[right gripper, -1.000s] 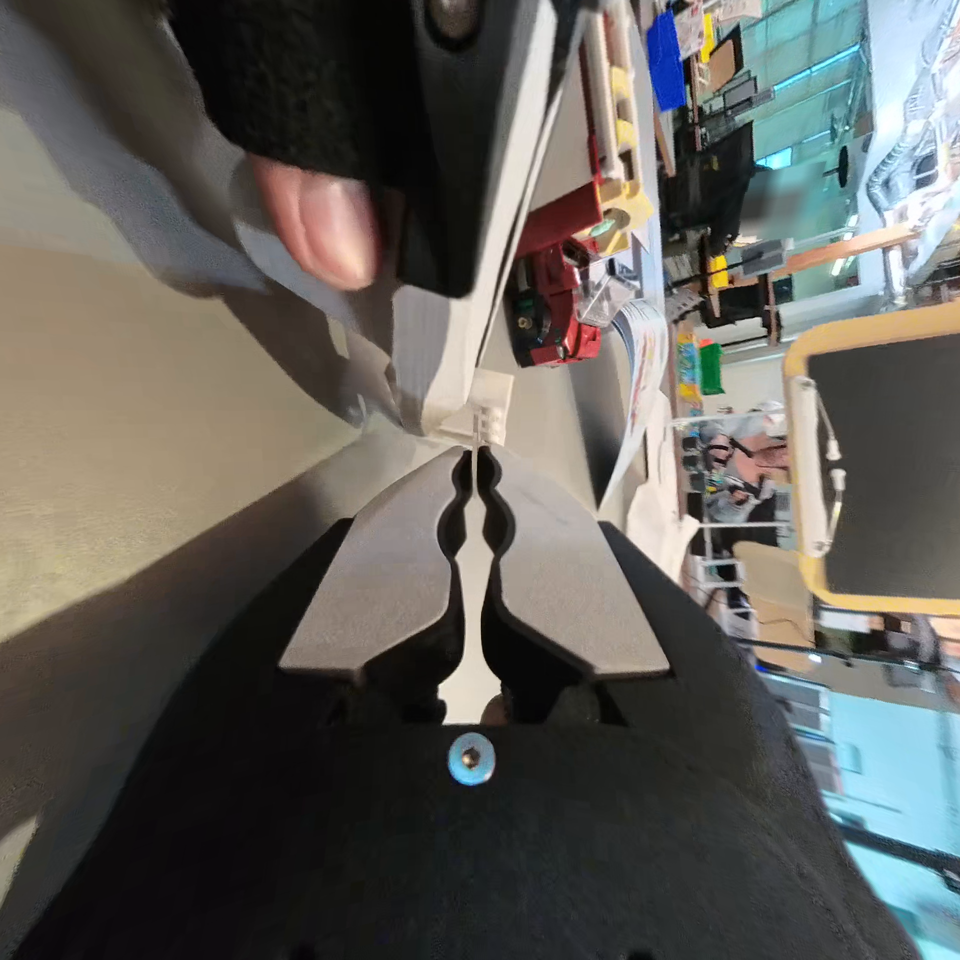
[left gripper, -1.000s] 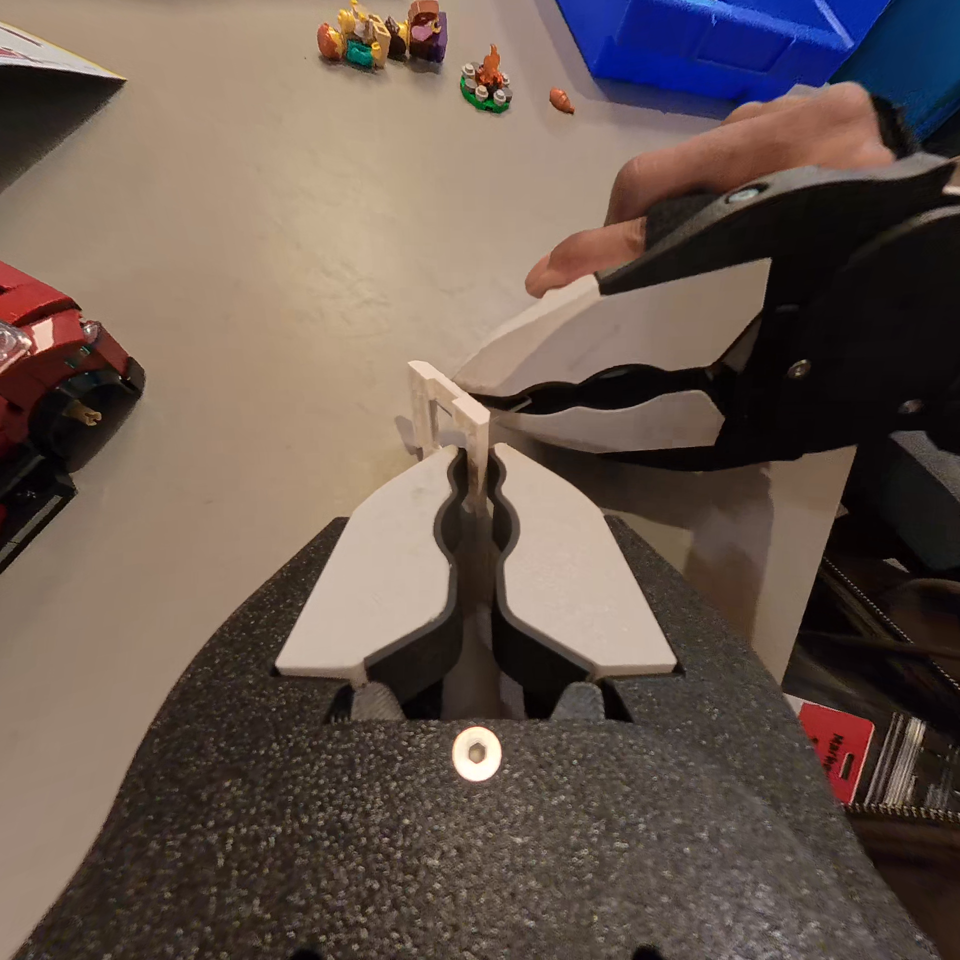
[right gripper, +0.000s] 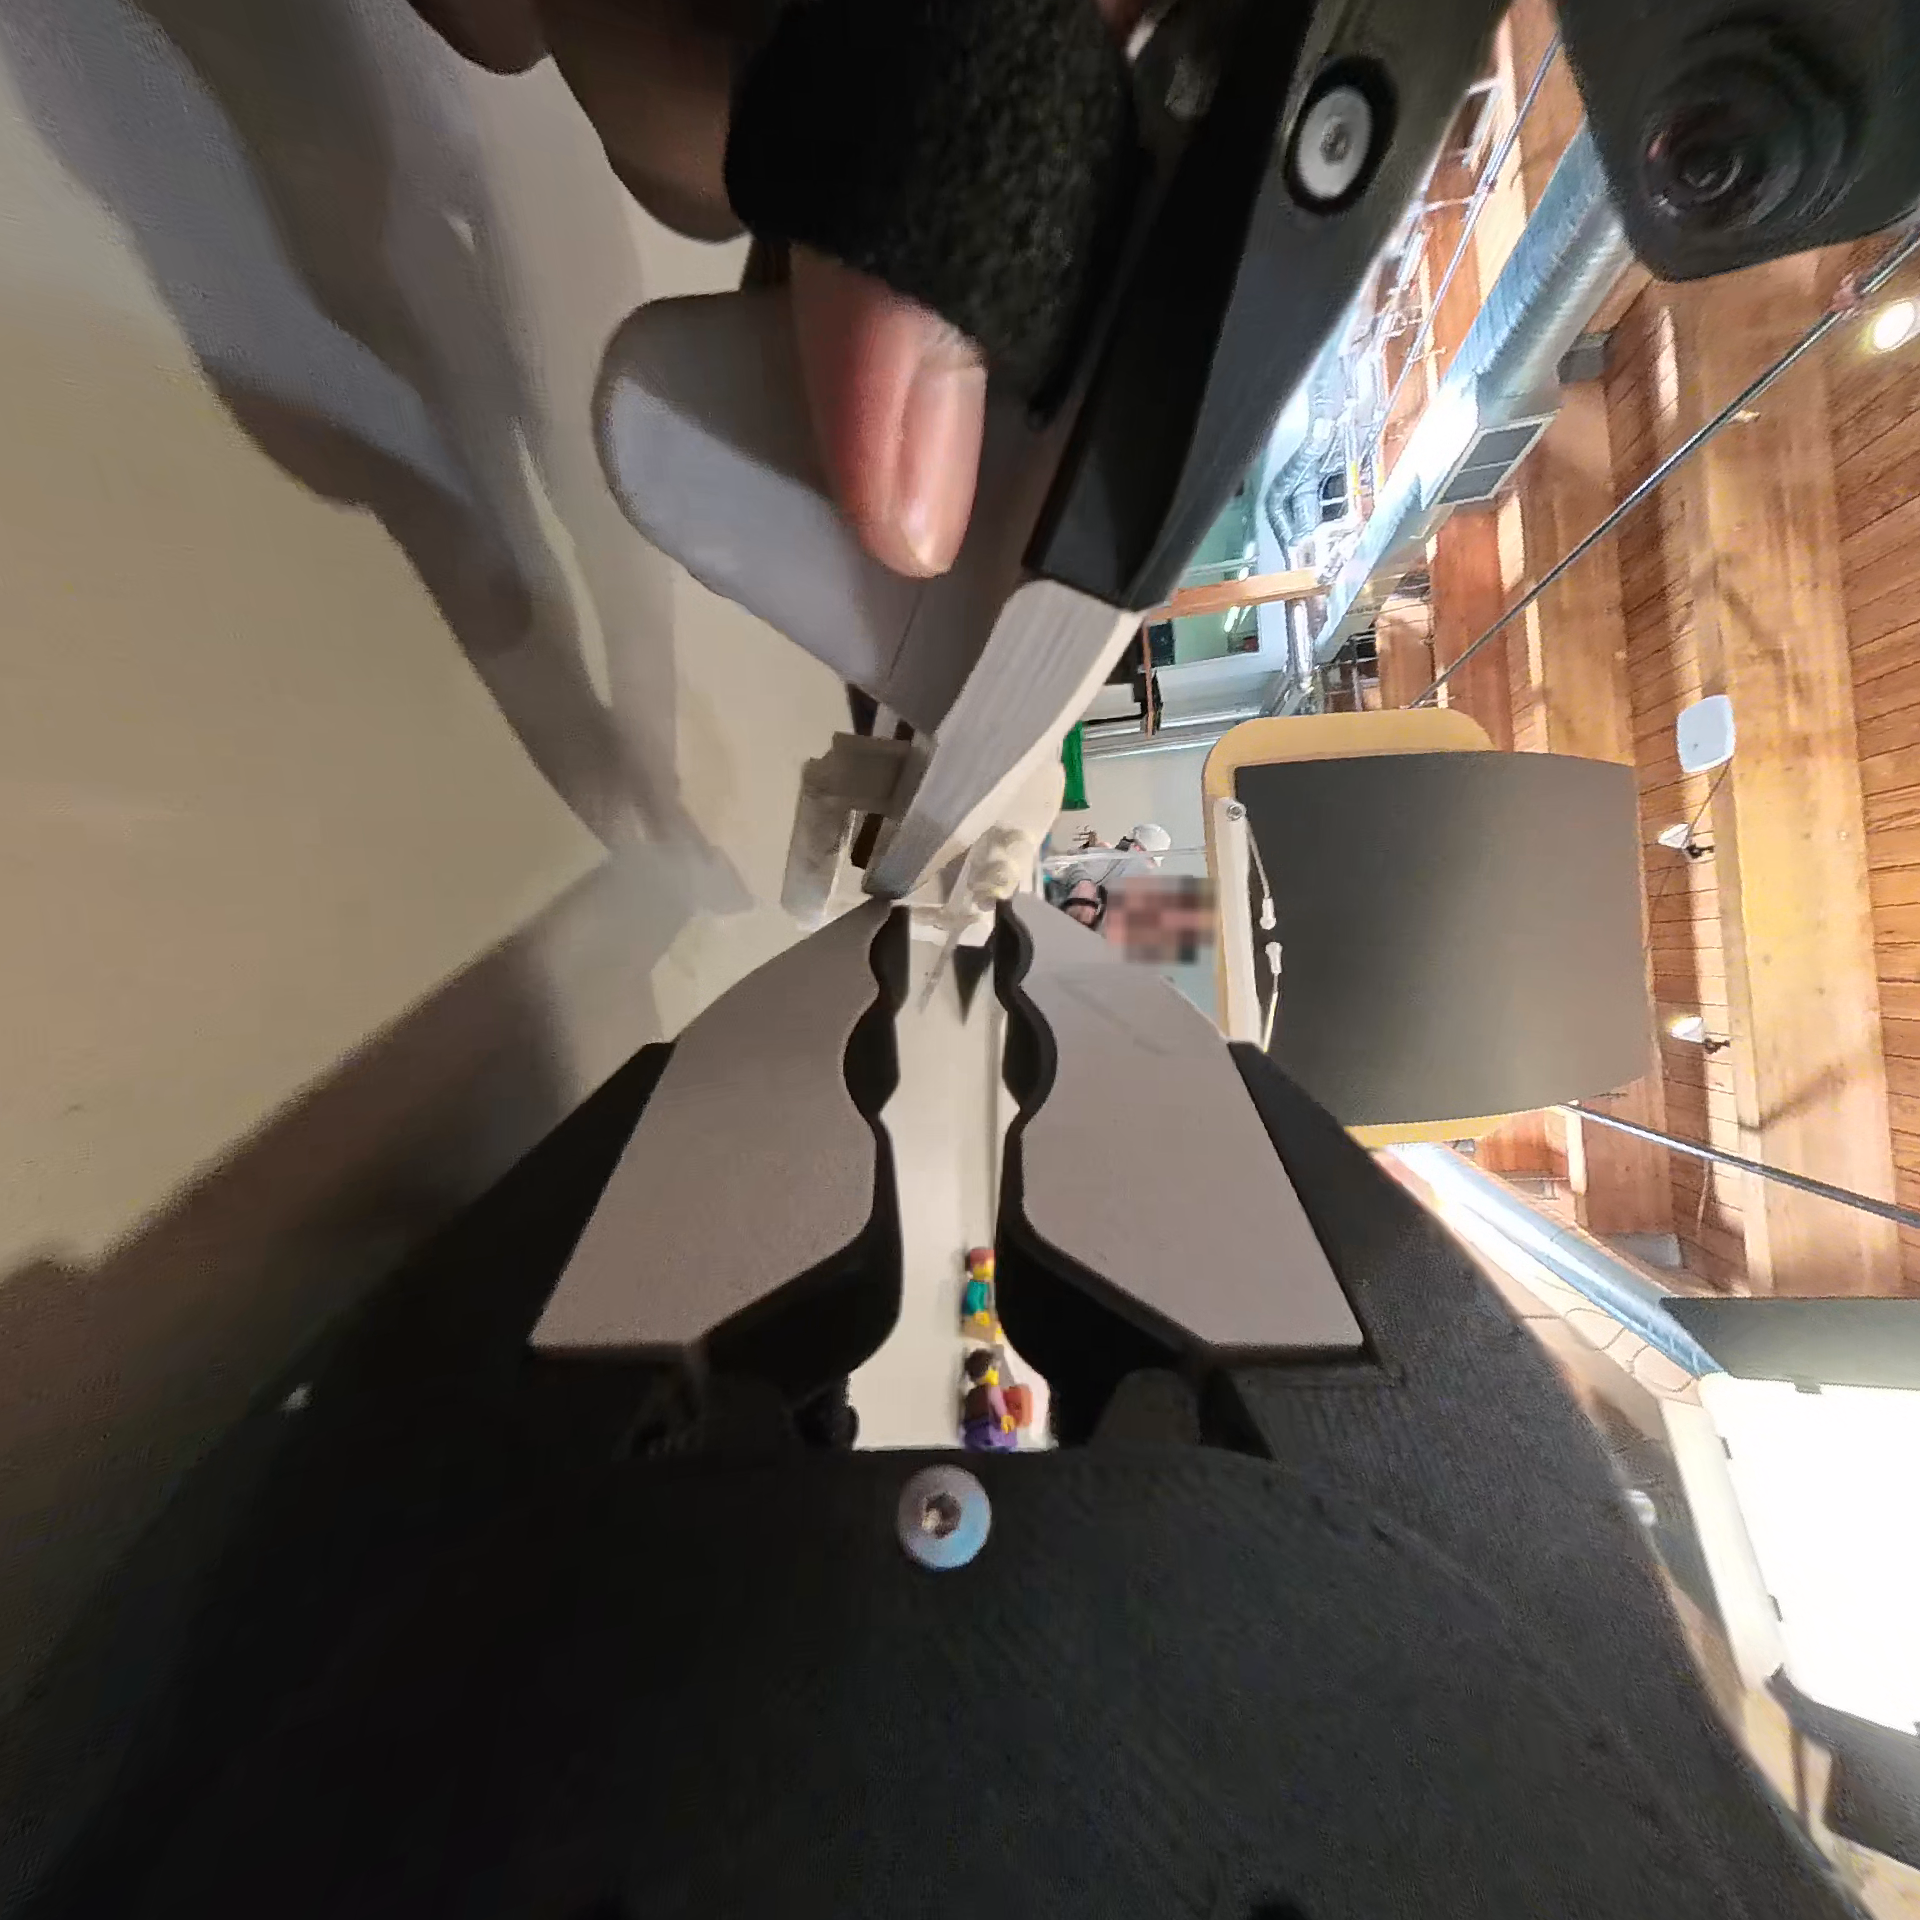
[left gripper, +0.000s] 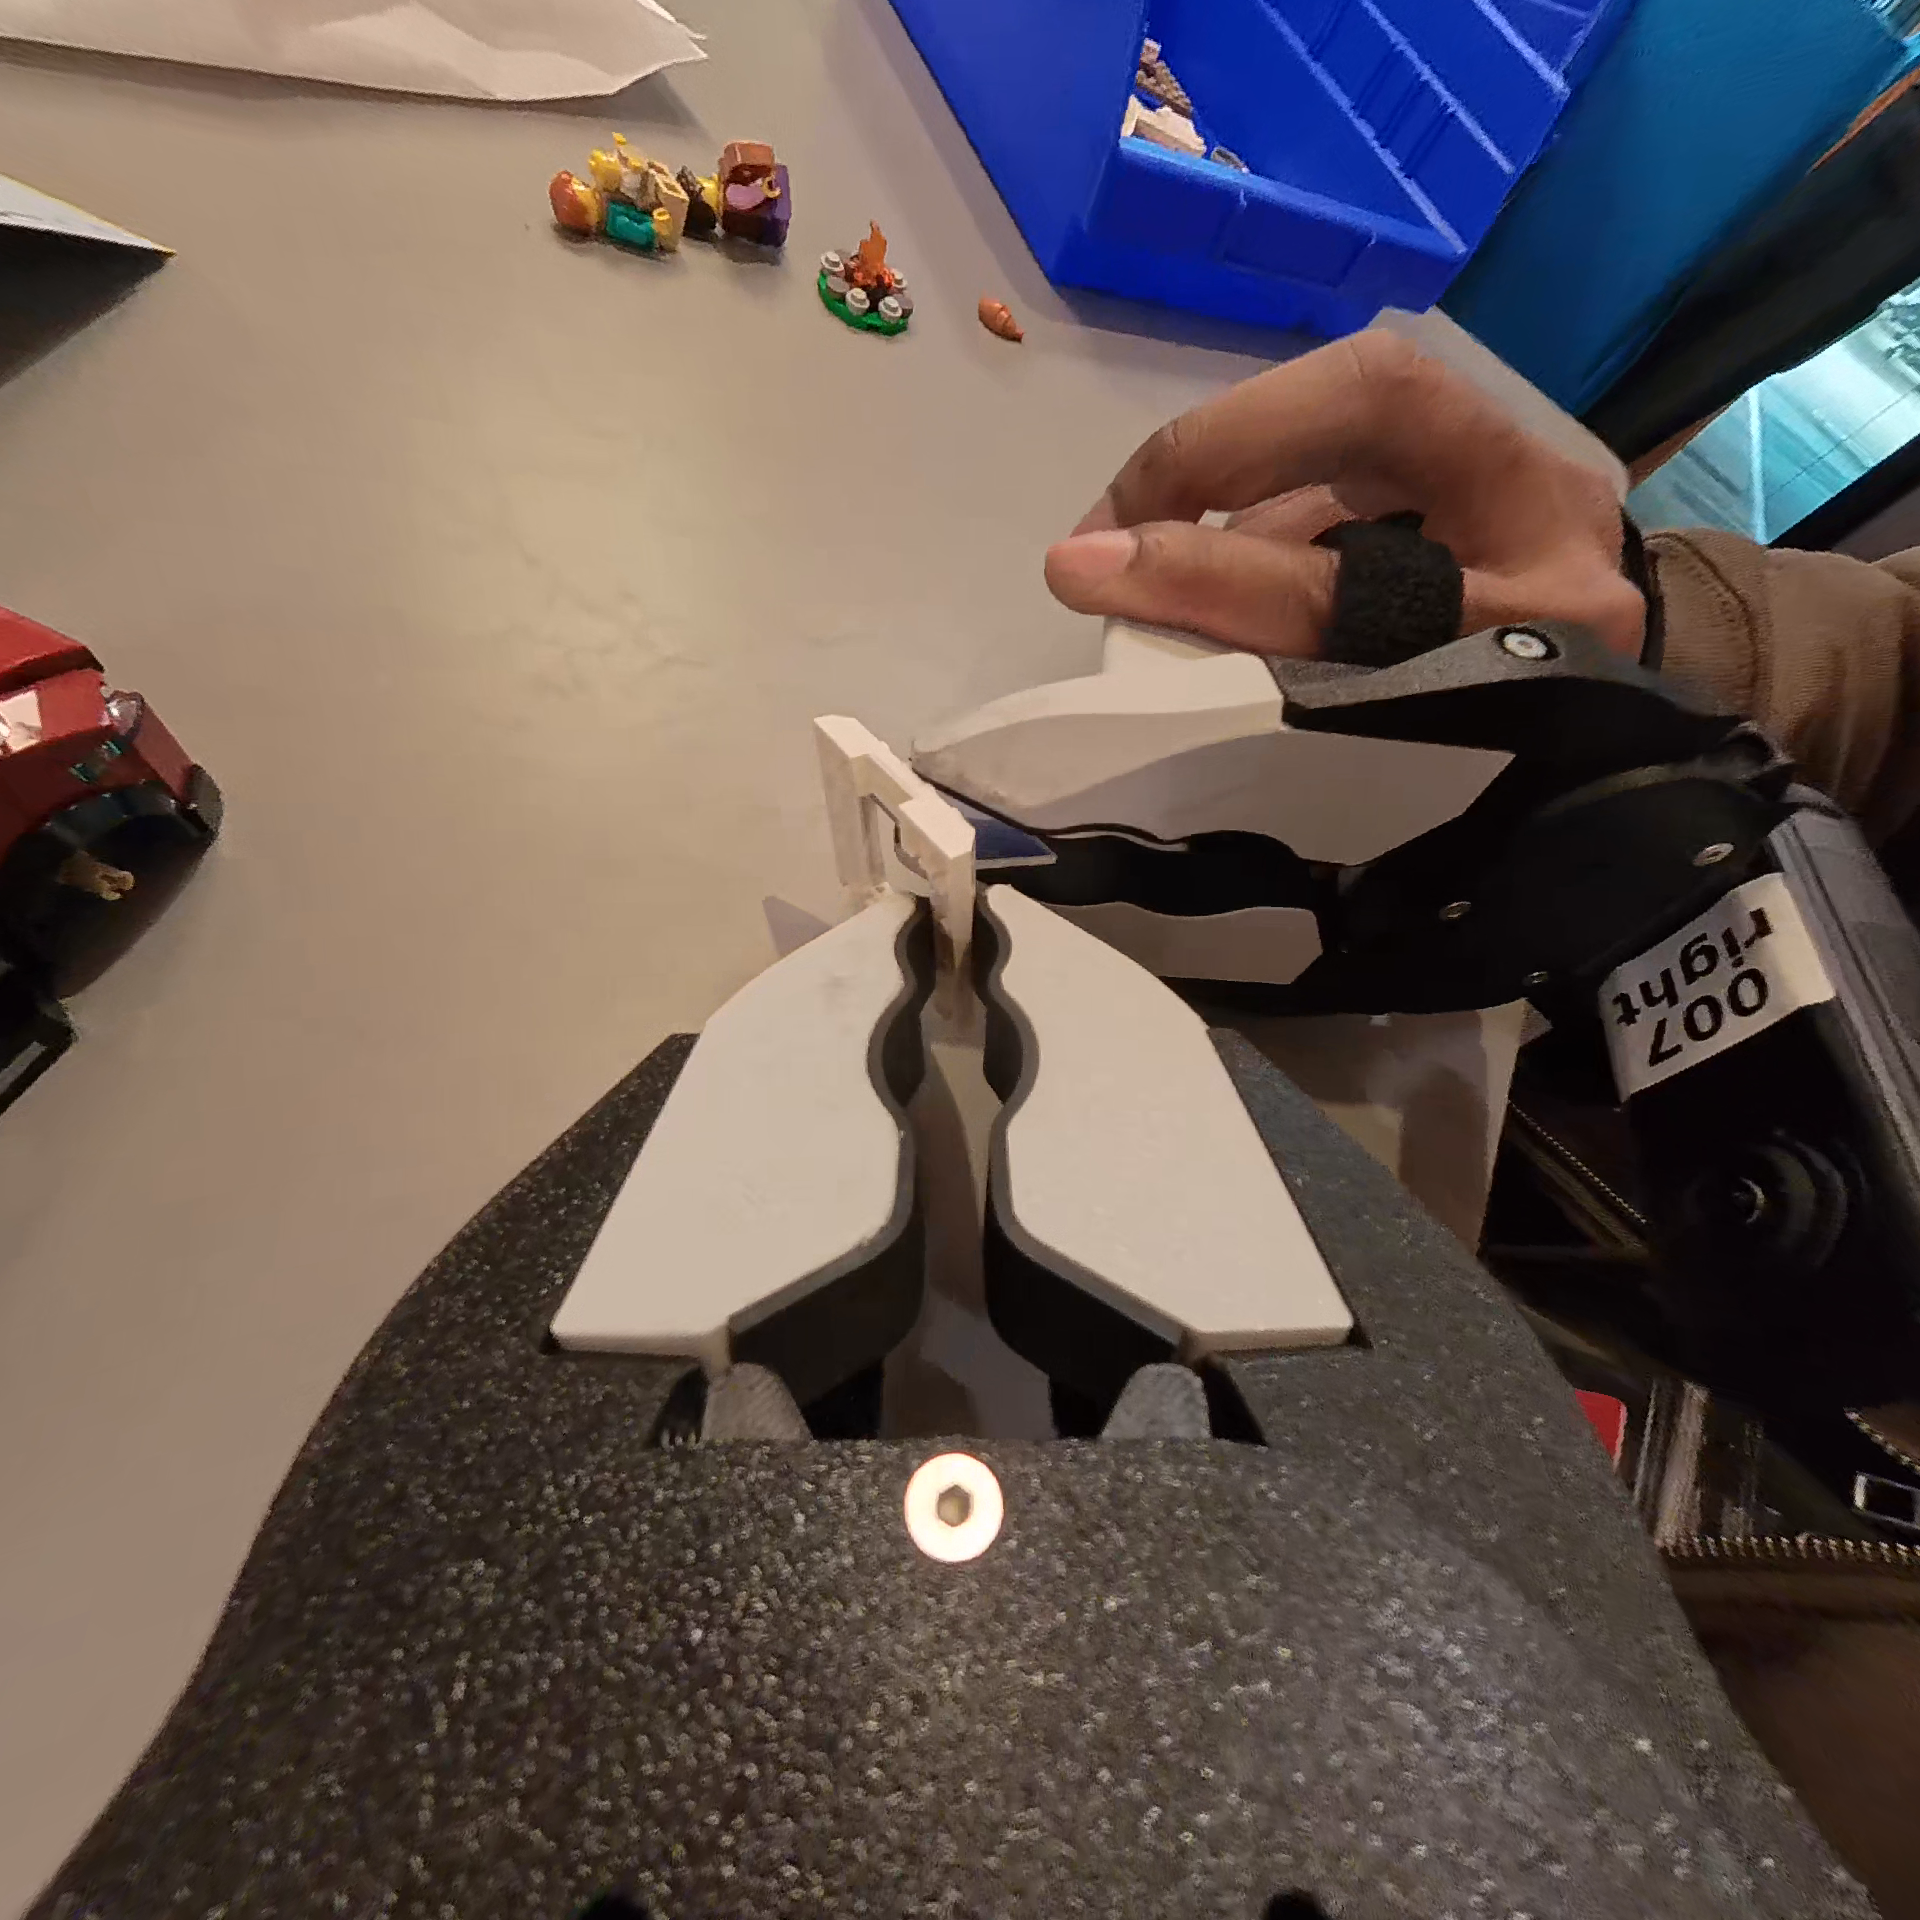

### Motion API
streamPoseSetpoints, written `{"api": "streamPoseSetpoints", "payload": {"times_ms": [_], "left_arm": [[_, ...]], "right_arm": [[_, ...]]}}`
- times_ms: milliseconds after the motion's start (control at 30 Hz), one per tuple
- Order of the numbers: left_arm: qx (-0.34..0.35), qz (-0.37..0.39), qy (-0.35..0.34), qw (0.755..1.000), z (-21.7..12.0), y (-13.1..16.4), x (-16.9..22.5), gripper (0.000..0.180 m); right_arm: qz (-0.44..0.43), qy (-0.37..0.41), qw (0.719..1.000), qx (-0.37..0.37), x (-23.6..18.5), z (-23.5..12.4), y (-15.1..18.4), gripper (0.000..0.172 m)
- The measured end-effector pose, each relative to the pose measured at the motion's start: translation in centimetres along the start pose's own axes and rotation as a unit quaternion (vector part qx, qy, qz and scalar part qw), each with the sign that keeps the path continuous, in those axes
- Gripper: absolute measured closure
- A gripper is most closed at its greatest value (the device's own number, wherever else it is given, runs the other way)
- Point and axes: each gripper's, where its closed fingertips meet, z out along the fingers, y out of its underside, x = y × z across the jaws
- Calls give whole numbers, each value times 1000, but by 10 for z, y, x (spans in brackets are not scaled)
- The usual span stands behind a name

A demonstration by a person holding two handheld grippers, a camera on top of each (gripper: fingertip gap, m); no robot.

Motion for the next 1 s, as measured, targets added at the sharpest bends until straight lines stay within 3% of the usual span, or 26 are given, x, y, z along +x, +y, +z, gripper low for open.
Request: {"api": "streamPoseSetpoints", "payload": {"times_ms": [200,733,1000], "left_arm": [[9,-15,46,999,-5,-1,7,174],[-5,42,32,999,-8,6,13,174],[0,28,76,997,-11,5,20,174]], "right_arm": [[-45,32,998,19,6,-3,-5,161],[-73,46,995,57,10,-7,-6,163],[-98,50,990,89,10,-16,-12,167]]}}
